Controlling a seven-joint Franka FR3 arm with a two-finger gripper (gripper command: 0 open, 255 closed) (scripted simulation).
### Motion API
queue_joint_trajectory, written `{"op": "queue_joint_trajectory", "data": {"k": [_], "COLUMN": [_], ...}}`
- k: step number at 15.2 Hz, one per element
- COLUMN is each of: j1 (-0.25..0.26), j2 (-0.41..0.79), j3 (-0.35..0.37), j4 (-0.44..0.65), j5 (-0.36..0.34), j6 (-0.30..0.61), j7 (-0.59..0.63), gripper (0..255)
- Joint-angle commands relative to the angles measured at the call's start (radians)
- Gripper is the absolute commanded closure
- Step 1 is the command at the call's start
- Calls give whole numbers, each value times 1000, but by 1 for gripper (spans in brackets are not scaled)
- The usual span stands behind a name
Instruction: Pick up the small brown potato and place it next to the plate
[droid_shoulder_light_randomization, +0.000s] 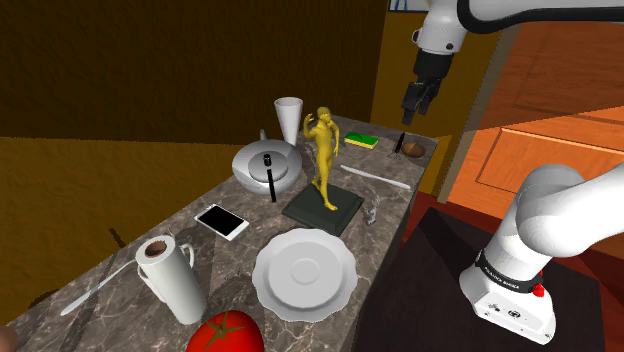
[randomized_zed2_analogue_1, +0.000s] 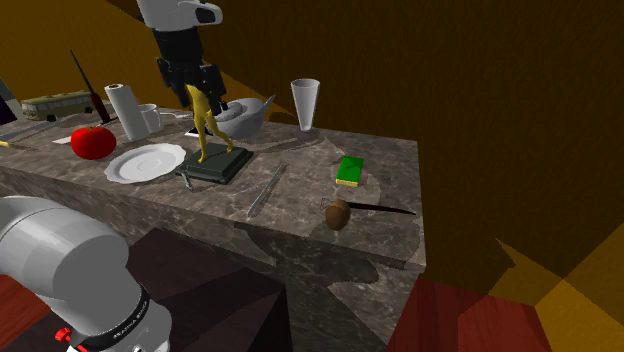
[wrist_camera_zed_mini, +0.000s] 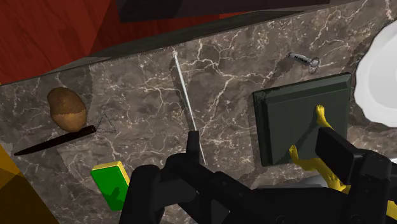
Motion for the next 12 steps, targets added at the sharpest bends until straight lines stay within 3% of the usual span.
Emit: {"op": "queue_joint_trajectory", "data": {"k": [1, 12], "j1": [0, -65], "j2": [0, 124], "j3": [0, -266], "j4": [0, -87], "j5": [0, -71], "j6": [0, 241], "j7": [0, -245], "gripper": [0, 0]}}
